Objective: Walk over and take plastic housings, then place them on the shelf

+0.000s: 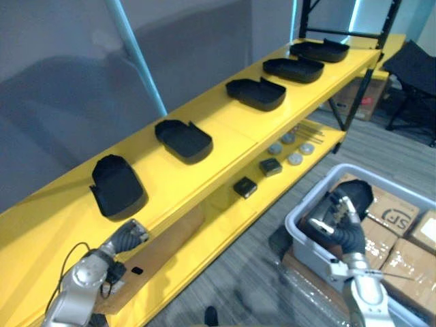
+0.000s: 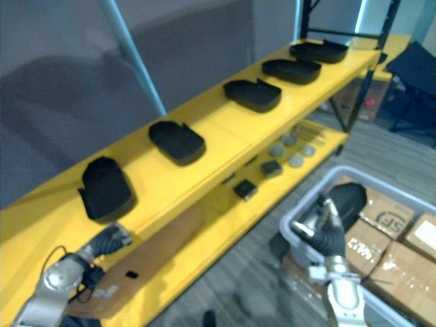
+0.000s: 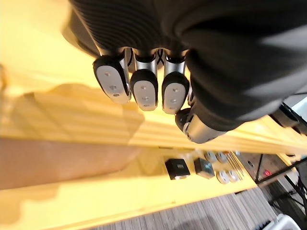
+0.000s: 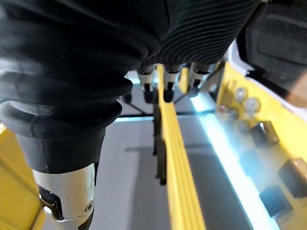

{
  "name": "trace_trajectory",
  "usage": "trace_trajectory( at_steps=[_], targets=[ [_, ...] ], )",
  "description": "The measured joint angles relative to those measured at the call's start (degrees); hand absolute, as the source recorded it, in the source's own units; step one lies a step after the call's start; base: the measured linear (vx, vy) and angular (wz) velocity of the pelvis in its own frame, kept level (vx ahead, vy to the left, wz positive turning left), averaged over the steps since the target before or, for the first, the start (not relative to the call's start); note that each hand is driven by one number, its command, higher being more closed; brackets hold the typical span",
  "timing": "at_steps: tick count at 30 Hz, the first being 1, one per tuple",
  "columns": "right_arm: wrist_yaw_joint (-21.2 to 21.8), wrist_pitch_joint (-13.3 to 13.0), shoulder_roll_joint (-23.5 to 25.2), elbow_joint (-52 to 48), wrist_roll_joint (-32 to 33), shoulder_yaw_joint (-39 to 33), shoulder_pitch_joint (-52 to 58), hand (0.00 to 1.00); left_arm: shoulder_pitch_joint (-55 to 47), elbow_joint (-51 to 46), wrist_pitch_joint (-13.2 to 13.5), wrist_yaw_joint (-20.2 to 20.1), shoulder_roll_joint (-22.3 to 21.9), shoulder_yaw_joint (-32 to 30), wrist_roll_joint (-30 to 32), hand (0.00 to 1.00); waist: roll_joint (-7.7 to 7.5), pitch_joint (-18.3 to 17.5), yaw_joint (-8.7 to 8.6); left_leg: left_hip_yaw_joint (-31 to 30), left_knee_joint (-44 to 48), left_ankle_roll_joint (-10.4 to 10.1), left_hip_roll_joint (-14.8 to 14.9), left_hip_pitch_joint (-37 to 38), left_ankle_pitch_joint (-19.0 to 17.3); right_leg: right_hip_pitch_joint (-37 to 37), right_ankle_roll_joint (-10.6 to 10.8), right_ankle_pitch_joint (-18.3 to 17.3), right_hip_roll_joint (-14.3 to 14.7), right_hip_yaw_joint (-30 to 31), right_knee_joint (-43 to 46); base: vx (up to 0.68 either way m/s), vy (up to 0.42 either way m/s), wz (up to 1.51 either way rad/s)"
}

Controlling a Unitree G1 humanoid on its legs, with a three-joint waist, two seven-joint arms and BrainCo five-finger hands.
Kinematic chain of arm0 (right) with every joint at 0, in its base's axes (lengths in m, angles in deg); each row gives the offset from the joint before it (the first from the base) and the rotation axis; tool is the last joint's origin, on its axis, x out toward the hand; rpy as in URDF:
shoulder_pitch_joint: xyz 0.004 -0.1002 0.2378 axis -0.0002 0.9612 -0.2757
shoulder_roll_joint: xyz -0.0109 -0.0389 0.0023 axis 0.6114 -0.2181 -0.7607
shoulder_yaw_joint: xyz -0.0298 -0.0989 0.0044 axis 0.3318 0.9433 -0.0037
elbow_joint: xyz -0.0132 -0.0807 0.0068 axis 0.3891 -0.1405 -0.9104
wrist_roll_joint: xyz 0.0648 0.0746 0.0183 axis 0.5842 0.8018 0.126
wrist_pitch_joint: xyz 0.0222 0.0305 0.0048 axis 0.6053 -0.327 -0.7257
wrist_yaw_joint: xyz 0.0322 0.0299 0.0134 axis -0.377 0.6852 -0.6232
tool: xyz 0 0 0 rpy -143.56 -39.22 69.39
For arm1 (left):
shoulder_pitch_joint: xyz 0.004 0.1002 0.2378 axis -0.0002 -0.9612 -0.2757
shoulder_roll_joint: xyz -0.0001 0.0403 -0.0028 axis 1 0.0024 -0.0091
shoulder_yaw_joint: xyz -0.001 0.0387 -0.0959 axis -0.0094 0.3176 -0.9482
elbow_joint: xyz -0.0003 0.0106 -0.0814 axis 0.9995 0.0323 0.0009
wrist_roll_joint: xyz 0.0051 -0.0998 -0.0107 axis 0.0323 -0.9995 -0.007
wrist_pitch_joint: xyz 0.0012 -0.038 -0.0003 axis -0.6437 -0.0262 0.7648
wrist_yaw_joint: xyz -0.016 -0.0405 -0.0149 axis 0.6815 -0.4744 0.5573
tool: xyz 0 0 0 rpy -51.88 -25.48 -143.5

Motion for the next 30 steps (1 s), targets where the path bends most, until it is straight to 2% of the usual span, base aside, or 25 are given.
trace_trajectory(
  at_steps=[2,6,9,12,18,24,26,30],
  targets=[
    [0.0,0.0,0.0,0.0,0.0,0.2,0.1,0.00,1.1,1.6,-0.3,2.1,-1.6,0.5,0.3,1.00,-0.21,0.3,-0.17,0.1,0.0,0.0,0.0,0.1,0.0,0.0,0.0,0.0,0.0,0.1,0.1,0.00,0.000,0.00],
    [0.0,0.0,0.4,0.0,0.0,0.3,0.1,0.00,1.5,3.4,-1.3,4.9,-1.8,1.9,0.4,1.00,-0.66,0.7,-0.52,0.3,0.0,0.0,0.0,0.3,0.0,0.0,0.0,0.0,0.0,0.4,0.2,0.00,0.001,-0.02],
    [0.0,0.0,0.5,0.0,0.0,0.4,-0.1,0.00,1.9,5.3,-1.6,7.3,-2.1,1.9,1.0,1.00,-0.68,1.8,-0.58,1.3,0.0,0.1,0.0,0.9,-0.1,0.0,0.1,0.0,0.0,1.4,0.3,-0.01,0.010,-0.14],
    [0.1,0.0,0.5,0.1,0.0,0.4,0.0,0.00,2.5,6.7,-1.6,10.3,-3.5,1.8,1.7,1.00,-0.63,1.9,-1.33,1.4,0.0,0.1,-0.1,0.9,-0.1,-0.1,0.2,0.1,-0.2,1.4,0.3,0.00,0.004,-0.03],
    [0.2,0.0,0.6,0.1,0.0,0.4,0.1,0.00,4.6,9.1,-1.6,15.6,-4.8,2.3,2.9,1.00,-0.72,1.9,-1.64,1.6,0.0,0.1,0.3,0.9,-0.1,-0.2,0.2,0.1,-0.1,1.7,0.3,0.00,0.000,0.00],
    [0.5,0.0,0.6,0.1,0.0,0.5,0.0,0.00,5.7,10.8,-1.2,22.8,-5.0,2.4,3.2,1.00,-0.99,2.1,-1.57,2.8,0.0,0.0,0.4,1.0,-0.2,-1.1,0.3,0.2,0.0,2.9,0.7,0.00,0.004,-0.10],
    [0.7,0.0,0.8,0.1,0.0,0.5,0.1,0.00,5.9,10.8,-0.3,25.3,-6.2,1.2,3.5,1.00,-1.03,2.1,-1.94,2.8,0.0,0.0,0.3,1.0,-0.2,-1.1,0.3,0.2,-0.1,2.9,0.8,0.00,0.000,0.00],
    [1.4,0.0,1.1,0.1,-0.1,0.5,0.2,0.00,5.9,10.7,0.6,28.3,-6.5,0.9,5.1,1.00,-1.03,2.2,-2.36,2.8,0.0,0.0,0.3,1.0,-0.2,-1.2,0.4,0.2,-0.1,2.9,0.9,0.00,0.000,0.00]
  ],
)
